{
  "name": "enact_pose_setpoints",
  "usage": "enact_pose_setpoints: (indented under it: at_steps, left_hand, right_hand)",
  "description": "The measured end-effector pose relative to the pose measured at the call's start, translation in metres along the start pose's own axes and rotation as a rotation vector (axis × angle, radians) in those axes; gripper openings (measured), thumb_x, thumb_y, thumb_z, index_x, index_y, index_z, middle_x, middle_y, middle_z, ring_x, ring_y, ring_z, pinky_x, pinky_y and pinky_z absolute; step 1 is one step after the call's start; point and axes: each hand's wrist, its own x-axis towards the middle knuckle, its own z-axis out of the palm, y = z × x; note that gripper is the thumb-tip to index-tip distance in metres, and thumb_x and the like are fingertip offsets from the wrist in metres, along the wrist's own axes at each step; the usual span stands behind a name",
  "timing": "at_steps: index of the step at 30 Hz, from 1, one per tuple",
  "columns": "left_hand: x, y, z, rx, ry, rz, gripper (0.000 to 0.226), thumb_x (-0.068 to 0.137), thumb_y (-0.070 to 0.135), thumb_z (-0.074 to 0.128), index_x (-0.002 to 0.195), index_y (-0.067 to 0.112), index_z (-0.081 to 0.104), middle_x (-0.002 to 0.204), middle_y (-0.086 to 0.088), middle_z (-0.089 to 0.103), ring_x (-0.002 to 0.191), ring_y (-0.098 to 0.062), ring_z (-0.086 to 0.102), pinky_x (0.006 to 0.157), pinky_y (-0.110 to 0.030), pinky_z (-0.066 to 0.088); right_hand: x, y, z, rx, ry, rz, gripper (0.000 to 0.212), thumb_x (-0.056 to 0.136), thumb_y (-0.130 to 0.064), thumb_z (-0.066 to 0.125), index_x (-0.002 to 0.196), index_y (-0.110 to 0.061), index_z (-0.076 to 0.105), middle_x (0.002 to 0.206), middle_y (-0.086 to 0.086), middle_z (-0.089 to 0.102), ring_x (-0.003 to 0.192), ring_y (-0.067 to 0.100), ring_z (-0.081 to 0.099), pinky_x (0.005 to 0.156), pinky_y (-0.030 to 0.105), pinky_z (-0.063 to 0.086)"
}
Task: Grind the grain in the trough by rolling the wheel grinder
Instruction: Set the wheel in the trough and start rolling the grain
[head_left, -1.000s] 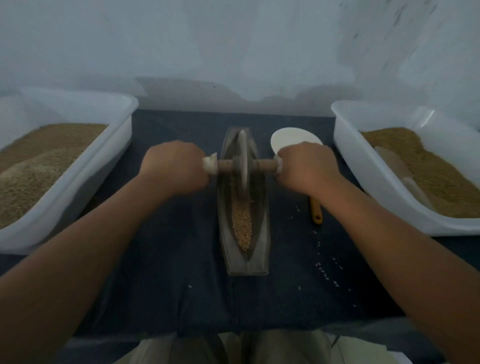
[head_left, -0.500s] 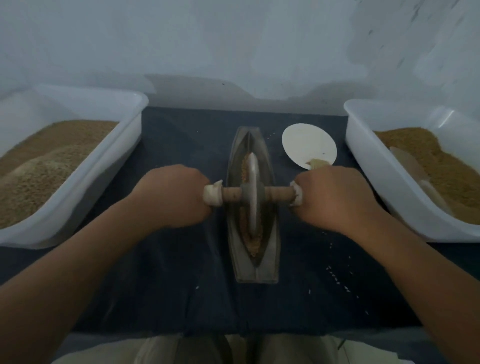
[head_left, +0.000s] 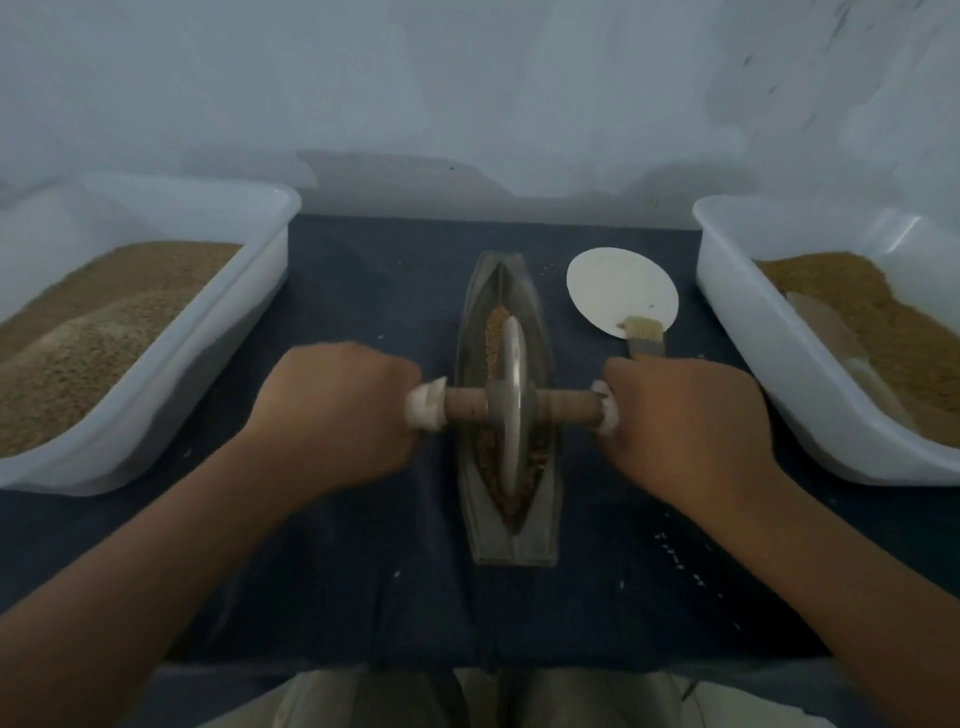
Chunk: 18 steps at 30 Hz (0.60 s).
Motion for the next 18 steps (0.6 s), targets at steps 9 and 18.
enact_pose_setpoints:
  at_steps: [9,18]
  left_hand:
    - [0.082,-0.004,0.027,-0.093,-0.031,-0.246,0.038,0.084,0.056,0.048,0.067,0.025,0.059,0.067,0.006,0.057,0.058,-0.021,0.051,0.057,-0.030,0.037]
    - [0.002,0.000,0.011,0.013,0.091,-0.020,0.040,0.078,0.054,0.059,0.057,0.031,0.035,0.049,0.013,0.037,0.041,-0.008,0.032,0.048,-0.020,0.017]
  right_hand:
    - [0.084,0.009,0.034,-0.090,-0.003,0.046,0.035,0.097,-0.033,0.050,0.065,-0.021,0.044,0.056,-0.004,0.043,0.046,0.016,0.032,0.050,0.025,0.017]
    - [0.007,0.000,-0.002,-0.015,0.029,-0.033,0.034,0.092,-0.048,0.042,0.065,-0.028,0.043,0.052,-0.012,0.035,0.040,0.015,0.037,0.044,0.025,0.030]
